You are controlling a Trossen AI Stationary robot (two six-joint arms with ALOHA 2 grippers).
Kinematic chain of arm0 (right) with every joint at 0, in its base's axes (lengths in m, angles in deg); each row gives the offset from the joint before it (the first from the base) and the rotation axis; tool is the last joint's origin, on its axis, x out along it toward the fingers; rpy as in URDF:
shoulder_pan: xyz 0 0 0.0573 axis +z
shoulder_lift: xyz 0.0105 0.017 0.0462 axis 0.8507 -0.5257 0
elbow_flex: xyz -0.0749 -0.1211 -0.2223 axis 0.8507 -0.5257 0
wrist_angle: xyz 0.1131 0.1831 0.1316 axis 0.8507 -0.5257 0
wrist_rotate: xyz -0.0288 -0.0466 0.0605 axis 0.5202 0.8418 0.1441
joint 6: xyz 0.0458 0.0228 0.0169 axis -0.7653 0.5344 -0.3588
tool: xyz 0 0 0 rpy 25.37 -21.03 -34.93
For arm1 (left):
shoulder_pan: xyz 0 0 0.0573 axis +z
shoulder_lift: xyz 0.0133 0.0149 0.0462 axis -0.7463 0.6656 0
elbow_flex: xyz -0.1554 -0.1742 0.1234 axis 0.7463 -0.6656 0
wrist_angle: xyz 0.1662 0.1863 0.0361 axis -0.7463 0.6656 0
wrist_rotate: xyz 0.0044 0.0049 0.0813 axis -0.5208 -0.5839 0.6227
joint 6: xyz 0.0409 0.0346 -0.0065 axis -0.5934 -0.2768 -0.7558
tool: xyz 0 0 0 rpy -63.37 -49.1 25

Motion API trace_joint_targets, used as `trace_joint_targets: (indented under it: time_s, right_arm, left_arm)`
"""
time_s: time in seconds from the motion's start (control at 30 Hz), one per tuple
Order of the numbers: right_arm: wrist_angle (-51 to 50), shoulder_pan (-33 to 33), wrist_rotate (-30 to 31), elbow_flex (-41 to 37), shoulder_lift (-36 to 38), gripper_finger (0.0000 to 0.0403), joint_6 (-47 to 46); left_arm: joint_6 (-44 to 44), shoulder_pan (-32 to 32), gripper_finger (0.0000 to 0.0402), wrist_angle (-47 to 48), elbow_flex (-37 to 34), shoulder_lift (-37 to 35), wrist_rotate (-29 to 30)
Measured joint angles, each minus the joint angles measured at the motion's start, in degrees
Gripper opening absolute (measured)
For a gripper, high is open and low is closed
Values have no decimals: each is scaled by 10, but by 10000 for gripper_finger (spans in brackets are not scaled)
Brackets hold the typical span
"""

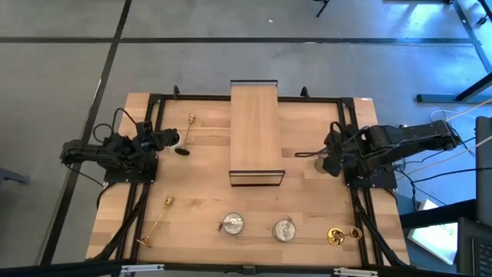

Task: Pick & Place candle stick holders
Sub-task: Put the top silver scented candle on the shelf

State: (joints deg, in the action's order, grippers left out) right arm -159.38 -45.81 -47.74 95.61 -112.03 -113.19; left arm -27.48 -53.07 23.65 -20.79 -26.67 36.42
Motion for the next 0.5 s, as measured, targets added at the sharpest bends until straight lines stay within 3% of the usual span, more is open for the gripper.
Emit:
trace_joint_targets:
  time_s: [0.17, 0.5]
  right_arm:
    - [3, 0, -1, -13, 0, 400, 5]
    - [81, 0, -60, -143, 2, 400, -30]
  left_arm:
    - [0, 0, 2, 0, 0, 0, 0]
    - [1, 0, 2, 0, 0, 0, -1]
